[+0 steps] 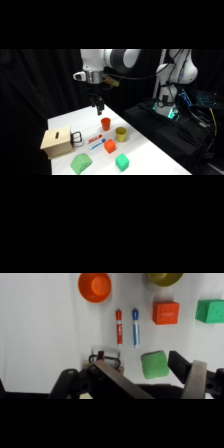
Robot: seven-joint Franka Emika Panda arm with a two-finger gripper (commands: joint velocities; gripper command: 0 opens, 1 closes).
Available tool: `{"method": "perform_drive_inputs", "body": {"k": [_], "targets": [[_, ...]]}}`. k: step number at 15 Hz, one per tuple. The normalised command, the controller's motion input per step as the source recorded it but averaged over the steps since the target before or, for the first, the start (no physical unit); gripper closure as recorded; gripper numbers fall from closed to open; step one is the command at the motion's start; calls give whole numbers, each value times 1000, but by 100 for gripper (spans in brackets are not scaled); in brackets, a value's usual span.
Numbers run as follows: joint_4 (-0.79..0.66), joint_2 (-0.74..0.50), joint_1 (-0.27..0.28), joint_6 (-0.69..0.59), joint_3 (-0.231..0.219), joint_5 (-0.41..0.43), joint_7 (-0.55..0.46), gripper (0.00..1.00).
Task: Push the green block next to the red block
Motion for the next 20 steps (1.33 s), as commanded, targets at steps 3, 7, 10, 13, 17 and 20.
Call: {"method": "perform_drive_inputs", "body": {"k": [3,7,10,13,17,20], "targets": [[-5,-6,-9,16,34,39,23,0],[-47,-31,73,67,92,49,135,0],[-39,7,148,95,129,51,205,0],[-9,82,177,136,137,58,221,0],[42,142,192,160,118,32,238,0],[140,201,212,118,91,-49,252,0]]}}
